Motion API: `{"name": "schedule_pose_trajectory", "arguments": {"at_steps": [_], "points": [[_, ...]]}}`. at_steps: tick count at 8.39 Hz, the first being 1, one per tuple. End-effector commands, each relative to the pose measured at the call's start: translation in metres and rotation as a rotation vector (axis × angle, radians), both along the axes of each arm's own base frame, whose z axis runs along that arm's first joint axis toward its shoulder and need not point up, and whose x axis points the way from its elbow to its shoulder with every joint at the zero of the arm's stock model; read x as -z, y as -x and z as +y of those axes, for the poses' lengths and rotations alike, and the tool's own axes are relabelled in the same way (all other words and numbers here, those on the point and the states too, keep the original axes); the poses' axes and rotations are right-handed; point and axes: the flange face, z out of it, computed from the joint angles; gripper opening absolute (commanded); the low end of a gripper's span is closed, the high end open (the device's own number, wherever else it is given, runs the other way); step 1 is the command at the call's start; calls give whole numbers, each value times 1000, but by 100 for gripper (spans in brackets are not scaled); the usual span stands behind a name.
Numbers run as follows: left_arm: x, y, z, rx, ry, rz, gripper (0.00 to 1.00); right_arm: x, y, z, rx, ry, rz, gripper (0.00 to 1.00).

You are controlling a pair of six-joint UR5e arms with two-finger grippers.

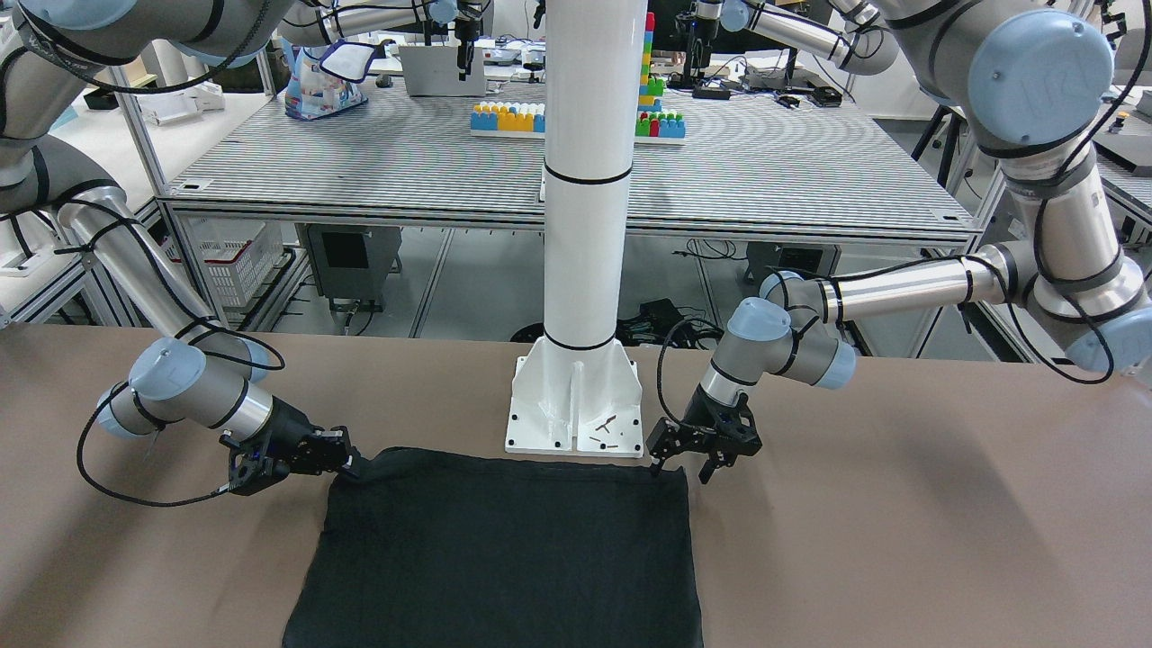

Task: Fold clothes
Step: 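Grasp the hem corners with both grippers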

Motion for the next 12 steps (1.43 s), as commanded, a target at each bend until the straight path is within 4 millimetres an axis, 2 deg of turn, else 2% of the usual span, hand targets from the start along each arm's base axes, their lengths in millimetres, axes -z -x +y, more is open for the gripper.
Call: {"name": "schedule_pose_trajectory", "arguments": {"at_steps": [1, 2, 3, 6, 7, 8, 9, 11, 12], "points": [[1, -8, 5, 25, -19, -1, 51, 0, 1, 0, 1, 1, 0, 0], [3, -7, 5, 25, -19, 5, 21, 0, 1, 0, 0, 0, 1, 0], [7, -5, 5, 22, -18, 13, 0, 0, 1, 0, 0, 0, 1, 0], [30, 7, 6, 6, -10, 62, 0, 7, 3, -1, 7, -7, -16, 0], [44, 23, 5, -10, -10, 92, 0, 12, 4, 1, 33, -12, -36, 0], [51, 54, -12, -68, 14, 112, 0, 22, 7, 5, 89, -16, -66, 0], [57, 75, -29, -151, -5, 121, 0, 25, 1, 11, 142, -22, -103, 0], [81, 109, -21, -240, -23, 183, 0, 30, -36, 15, 222, 4, -196, 0], [90, 107, -8, -286, -18, 202, 0, 32, -56, 19, 277, -3, -242, 0]]}}
